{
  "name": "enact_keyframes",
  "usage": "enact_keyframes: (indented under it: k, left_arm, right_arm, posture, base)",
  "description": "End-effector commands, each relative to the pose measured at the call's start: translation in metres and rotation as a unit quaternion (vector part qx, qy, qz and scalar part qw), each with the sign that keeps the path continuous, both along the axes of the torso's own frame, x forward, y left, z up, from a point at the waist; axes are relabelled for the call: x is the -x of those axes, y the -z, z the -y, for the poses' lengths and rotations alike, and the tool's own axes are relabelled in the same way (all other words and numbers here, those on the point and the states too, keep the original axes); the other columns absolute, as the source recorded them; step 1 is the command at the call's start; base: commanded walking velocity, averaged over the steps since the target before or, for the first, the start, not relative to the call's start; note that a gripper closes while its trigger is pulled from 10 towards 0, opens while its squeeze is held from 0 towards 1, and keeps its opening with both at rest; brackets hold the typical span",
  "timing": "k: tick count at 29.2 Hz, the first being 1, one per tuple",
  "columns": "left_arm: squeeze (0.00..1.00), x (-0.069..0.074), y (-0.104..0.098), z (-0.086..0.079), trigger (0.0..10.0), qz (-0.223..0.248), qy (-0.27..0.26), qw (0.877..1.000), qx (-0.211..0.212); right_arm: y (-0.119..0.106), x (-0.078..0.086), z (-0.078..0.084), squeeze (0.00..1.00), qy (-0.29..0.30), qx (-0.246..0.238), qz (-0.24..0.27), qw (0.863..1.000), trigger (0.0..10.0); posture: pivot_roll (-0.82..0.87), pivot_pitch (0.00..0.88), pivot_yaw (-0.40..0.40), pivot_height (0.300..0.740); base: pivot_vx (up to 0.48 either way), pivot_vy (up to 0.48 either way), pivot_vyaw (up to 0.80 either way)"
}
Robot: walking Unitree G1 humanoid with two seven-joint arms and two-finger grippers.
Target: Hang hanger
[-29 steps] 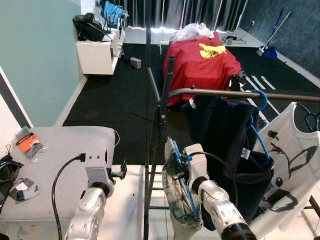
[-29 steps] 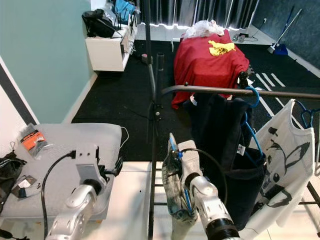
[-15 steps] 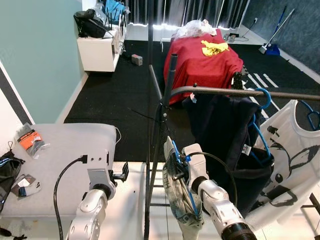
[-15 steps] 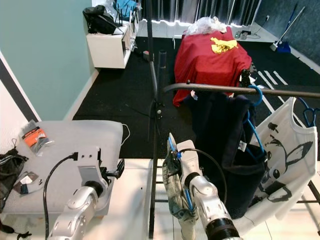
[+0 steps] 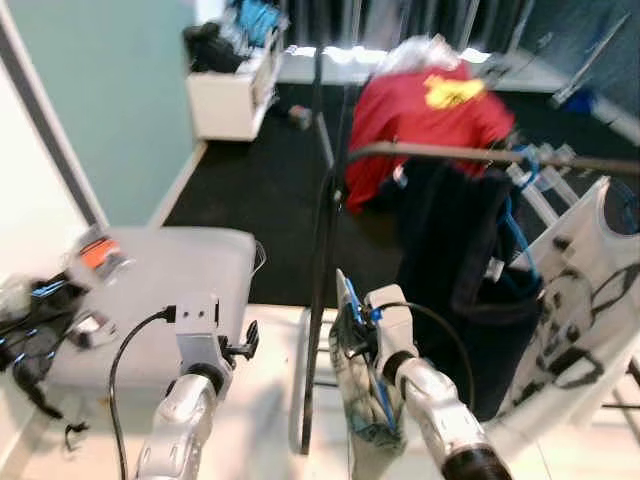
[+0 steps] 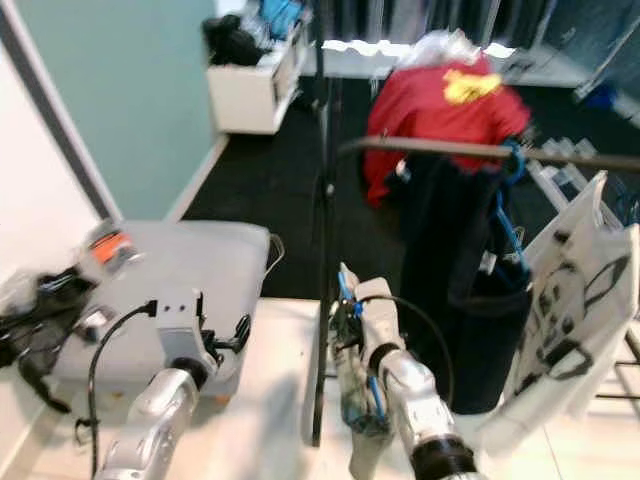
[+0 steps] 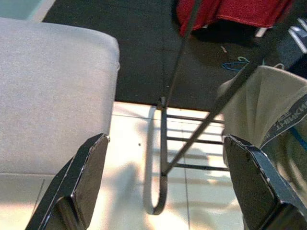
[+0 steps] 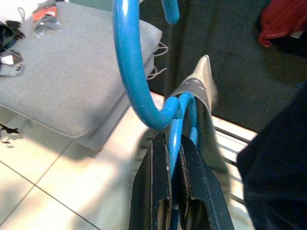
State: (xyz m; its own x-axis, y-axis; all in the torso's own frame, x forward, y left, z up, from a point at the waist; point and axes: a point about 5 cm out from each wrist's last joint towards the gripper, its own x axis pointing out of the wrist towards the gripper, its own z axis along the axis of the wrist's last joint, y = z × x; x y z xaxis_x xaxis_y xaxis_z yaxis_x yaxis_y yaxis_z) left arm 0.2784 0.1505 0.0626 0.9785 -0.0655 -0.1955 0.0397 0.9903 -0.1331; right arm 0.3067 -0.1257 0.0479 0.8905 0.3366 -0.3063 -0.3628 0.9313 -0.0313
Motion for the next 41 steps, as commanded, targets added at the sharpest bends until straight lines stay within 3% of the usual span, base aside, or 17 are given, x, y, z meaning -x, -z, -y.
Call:
enact_keyframes:
  k: [1, 23, 41]
  left_arm:
    - [0.0, -0.0004, -0.0008, 0.0011, 10.0, -0.002, 0.005, 1.0, 0.001]
    - [0.0, 0.0022, -0.0003, -0.0026, 10.0, -0.007, 0.009, 1.0, -0.004]
    - [0.0, 0.0021, 0.0022, -0.0028, 10.0, -0.009, 0.014, 1.0, -0.006]
  right_arm:
    - [-0.0017, -0.0005, -0.0009, 0.0, 0.003, -0.006, 0.002, 1.0, 10.0]
    - [0.0018, 0.0031, -0.0009, 0.0, 0.011, -0.011, -0.004, 1.0, 10.0]
    - [0.0051, 0.0047, 0.0, 0.0, 0.021, -0.015, -0.008, 1.0, 10.0]
  posture:
    - [-0.01, 0.067, -0.048, 0.74]
    - [0.0, 0.064, -0.034, 0.74]
    - [0.02, 0.013, -0.026, 0.74]
  base:
    - [-0.307, 0.0, 0.0]
    - [-0.307, 0.0, 0.0]
    - [-0.303, 0.0, 0.0]
